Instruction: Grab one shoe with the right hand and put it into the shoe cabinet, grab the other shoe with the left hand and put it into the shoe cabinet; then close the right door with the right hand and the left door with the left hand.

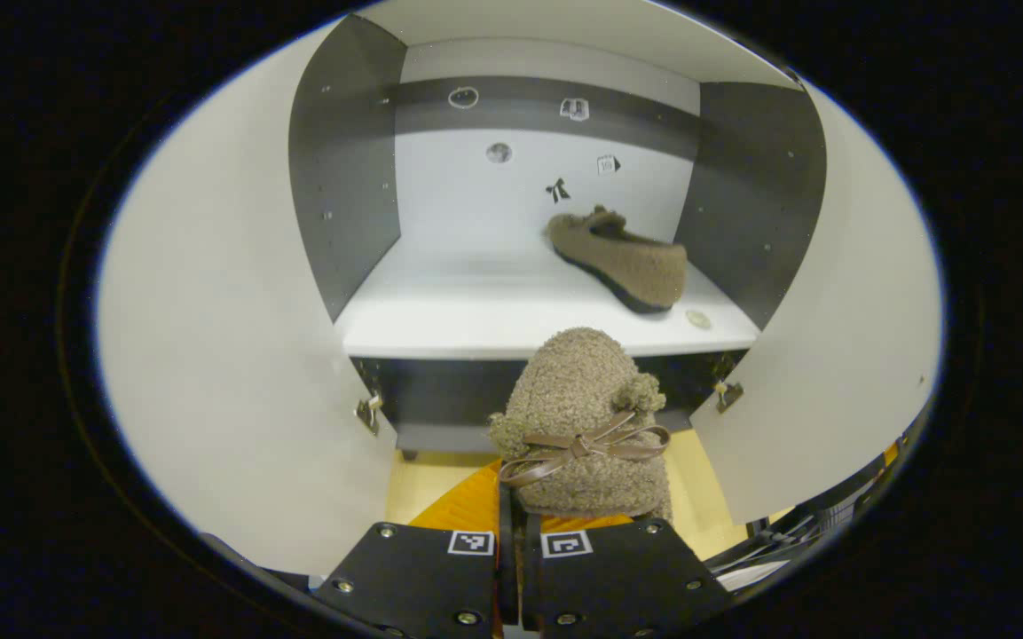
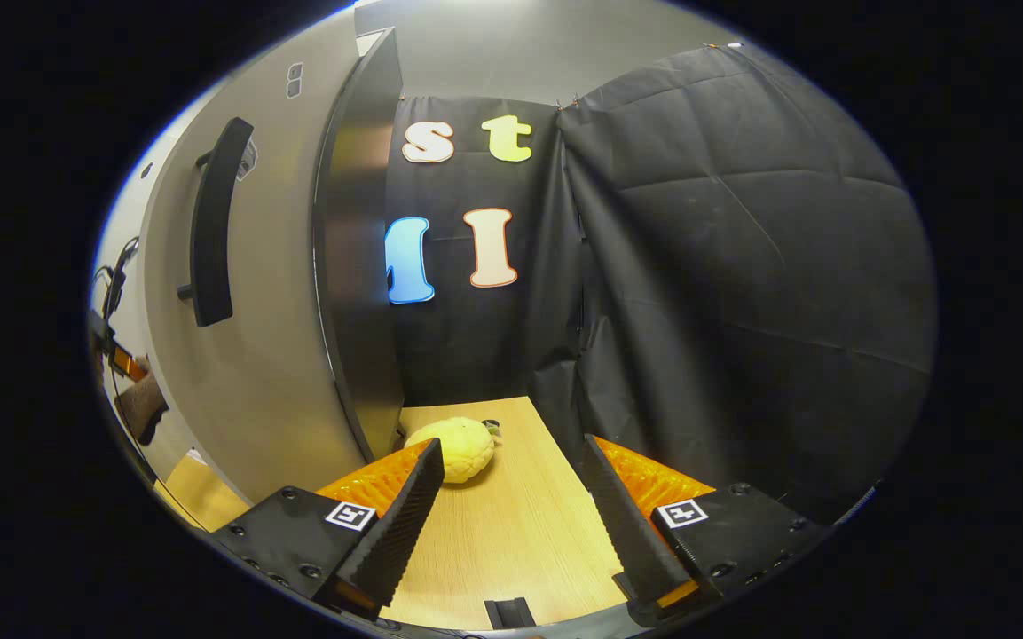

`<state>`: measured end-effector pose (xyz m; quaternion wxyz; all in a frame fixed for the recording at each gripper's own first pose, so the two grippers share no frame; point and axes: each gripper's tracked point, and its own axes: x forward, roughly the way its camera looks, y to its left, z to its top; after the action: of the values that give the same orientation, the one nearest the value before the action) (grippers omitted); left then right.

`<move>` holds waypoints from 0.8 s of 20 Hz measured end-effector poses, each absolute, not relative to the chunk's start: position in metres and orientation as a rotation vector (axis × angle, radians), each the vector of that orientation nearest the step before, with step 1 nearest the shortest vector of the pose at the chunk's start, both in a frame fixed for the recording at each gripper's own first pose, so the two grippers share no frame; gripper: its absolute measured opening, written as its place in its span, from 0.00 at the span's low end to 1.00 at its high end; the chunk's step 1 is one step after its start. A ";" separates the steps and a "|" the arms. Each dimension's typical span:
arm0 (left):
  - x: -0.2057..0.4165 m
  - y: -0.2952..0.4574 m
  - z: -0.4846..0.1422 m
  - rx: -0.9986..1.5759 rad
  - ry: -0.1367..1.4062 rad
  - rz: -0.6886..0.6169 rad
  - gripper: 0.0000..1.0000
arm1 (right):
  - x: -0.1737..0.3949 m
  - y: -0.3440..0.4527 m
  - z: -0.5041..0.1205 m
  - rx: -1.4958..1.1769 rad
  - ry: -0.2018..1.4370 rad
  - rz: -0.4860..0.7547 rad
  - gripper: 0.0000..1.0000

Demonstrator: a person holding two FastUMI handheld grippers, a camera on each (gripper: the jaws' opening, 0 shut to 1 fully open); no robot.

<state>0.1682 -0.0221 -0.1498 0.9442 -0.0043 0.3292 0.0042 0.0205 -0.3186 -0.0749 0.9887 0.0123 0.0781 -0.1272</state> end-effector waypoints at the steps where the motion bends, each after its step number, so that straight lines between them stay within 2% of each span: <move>1: 0.180 -0.021 -0.141 -0.005 0.652 0.013 0.04 | 0.022 -0.322 -0.075 0.020 0.160 -0.264 0.99; 2: 0.195 -0.019 -0.131 0.006 0.634 0.019 0.04 | 0.023 -0.326 -0.075 0.019 0.163 -0.273 0.95; 3: 0.201 -0.020 -0.124 0.020 0.618 0.032 0.04 | 0.025 -0.329 -0.072 0.026 0.160 -0.280 0.95; 4: 0.218 -0.022 -0.101 0.039 0.606 0.039 0.04 | 0.025 -0.331 -0.066 0.036 0.154 -0.286 0.99; 7: 0.261 -0.006 -0.087 0.086 0.582 0.069 0.04 | 0.024 -0.341 -0.050 0.047 0.135 -0.309 0.99; 8: 0.274 -0.002 -0.085 0.092 0.579 0.073 0.04 | 0.023 -0.345 -0.046 0.039 0.128 -0.321 0.99; 9: 0.289 0.000 -0.086 0.094 0.575 0.078 0.05 | 0.022 -0.349 -0.039 0.030 0.122 -0.333 0.95; 11: 0.311 0.007 -0.085 0.094 0.574 0.086 0.04 | 0.017 -0.353 -0.030 0.023 0.111 -0.359 0.95; 12: 0.323 0.011 -0.089 0.095 0.580 0.094 0.04 | 0.014 -0.355 -0.027 0.026 0.106 -0.373 0.99; 13: 0.335 0.014 -0.092 0.101 0.583 0.099 0.04 | 0.010 -0.357 -0.024 0.031 0.101 -0.388 0.99; 14: 0.346 0.017 -0.095 0.108 0.585 0.104 0.04 | 0.007 -0.359 -0.022 0.034 0.097 -0.403 0.95; 15: 0.358 0.019 -0.097 0.125 0.586 0.103 0.04 | 0.003 -0.361 -0.021 0.034 0.094 -0.421 0.95; 16: 0.368 0.021 -0.099 0.143 0.582 0.102 0.04 | -0.001 -0.363 -0.022 0.034 0.092 -0.439 0.99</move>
<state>0.3675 0.0211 -0.0991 0.9542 0.0705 0.2864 0.0504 -0.0012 -0.3626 -0.0224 0.9748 0.0167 0.0458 -0.2176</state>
